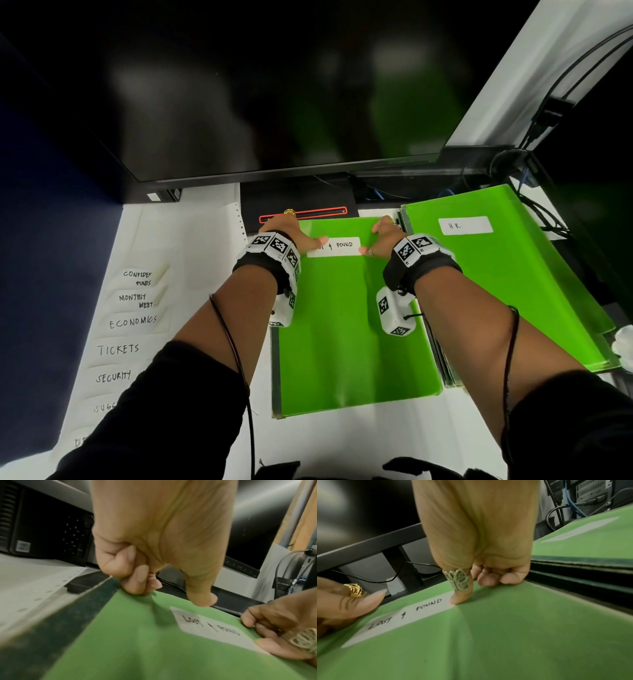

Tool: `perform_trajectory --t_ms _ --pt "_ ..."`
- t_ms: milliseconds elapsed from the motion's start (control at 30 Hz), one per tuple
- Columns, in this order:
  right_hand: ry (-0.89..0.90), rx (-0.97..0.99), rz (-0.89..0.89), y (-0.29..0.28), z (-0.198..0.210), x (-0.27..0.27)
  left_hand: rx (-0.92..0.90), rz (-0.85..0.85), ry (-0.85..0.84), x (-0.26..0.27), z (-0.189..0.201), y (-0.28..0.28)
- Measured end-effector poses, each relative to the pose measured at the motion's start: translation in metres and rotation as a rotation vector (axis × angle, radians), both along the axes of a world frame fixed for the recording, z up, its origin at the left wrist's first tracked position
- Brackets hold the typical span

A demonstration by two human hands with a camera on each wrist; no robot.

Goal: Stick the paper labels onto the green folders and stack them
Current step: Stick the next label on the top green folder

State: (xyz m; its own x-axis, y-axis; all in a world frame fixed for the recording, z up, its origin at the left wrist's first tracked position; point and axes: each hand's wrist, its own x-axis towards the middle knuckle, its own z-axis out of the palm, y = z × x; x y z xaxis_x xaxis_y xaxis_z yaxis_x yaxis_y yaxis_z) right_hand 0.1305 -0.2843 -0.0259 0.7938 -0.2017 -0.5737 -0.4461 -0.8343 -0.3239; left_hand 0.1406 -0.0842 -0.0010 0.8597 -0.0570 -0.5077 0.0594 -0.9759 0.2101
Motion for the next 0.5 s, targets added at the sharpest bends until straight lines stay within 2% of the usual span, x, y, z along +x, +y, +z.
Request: perform_trajectory --t_ms 200,367,500 --pt "-0.058 0.029 -0.027 0.002 -0.001 -0.003 -0.003 0.107 -0.176 -0.007 -0.001 0.004" --pt "-0.067 0.064 -0.032 0.000 -0.004 -0.004 -0.074 0.107 -0.169 -0.012 0.000 0.005" --pt "-0.033 0.075 -0.026 -0.003 -0.002 -0.004 -0.064 0.051 -0.109 -0.010 0.000 0.008"
